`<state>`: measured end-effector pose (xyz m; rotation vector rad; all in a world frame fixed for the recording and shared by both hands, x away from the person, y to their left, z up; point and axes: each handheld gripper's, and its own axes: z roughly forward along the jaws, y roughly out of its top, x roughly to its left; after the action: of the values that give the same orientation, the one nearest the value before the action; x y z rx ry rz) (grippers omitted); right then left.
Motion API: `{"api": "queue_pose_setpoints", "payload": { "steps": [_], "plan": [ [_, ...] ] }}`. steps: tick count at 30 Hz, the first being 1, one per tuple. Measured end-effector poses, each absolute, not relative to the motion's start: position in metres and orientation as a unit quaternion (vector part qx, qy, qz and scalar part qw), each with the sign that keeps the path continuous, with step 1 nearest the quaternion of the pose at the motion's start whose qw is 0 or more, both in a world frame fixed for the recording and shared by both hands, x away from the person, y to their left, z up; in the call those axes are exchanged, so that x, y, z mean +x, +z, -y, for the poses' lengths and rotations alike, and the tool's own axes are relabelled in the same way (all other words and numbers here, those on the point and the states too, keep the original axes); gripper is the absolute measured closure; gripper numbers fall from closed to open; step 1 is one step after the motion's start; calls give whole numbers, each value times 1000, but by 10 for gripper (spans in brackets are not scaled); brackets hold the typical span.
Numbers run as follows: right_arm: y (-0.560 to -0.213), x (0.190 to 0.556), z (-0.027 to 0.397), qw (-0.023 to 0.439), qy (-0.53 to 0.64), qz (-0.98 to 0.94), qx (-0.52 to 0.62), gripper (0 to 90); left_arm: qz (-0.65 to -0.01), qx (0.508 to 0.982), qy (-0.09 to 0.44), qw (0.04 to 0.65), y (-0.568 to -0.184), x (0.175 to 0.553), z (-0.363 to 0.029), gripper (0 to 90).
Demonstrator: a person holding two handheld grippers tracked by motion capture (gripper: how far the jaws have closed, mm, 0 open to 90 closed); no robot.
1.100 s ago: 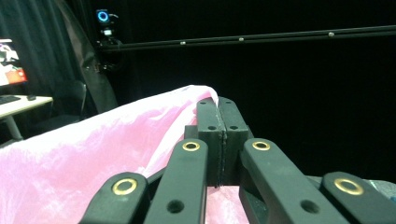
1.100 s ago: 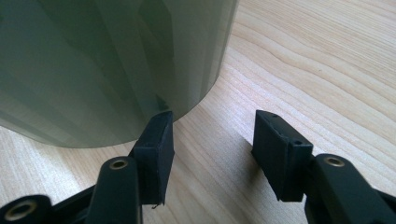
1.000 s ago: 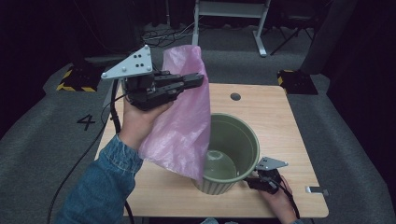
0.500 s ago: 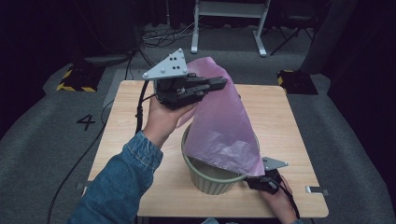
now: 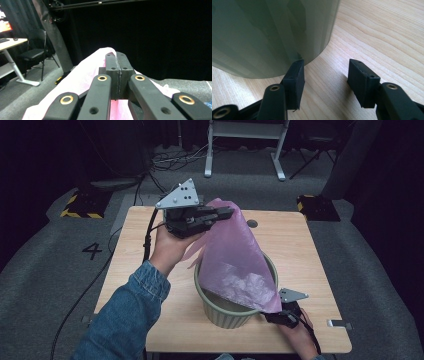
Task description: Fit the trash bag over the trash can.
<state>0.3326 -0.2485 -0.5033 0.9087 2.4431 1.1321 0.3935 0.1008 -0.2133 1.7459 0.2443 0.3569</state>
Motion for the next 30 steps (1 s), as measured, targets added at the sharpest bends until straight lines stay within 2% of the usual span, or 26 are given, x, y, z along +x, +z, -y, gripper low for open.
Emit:
{"api": "queue_pose_setpoints", "payload": {
  "steps": [9, 17, 23, 30],
  "plan": [
    [-503, 333, 248, 149, 395, -849, 317, 473, -96, 771, 153, 611, -219, 407, -110, 896],
    [-503, 333, 248, 149, 395, -850, 316, 472, -56, 776, 124, 616, -208, 424, -116, 896],
    [-503, 332, 248, 149, 395, -849, 317, 470, -55, 769, 106, 628, -211, 443, -129, 896],
    [-503, 332, 248, 149, 395, -850, 316, 470, -42, 788, 97, 606, -228, 436, -119, 896]
  ]
}}
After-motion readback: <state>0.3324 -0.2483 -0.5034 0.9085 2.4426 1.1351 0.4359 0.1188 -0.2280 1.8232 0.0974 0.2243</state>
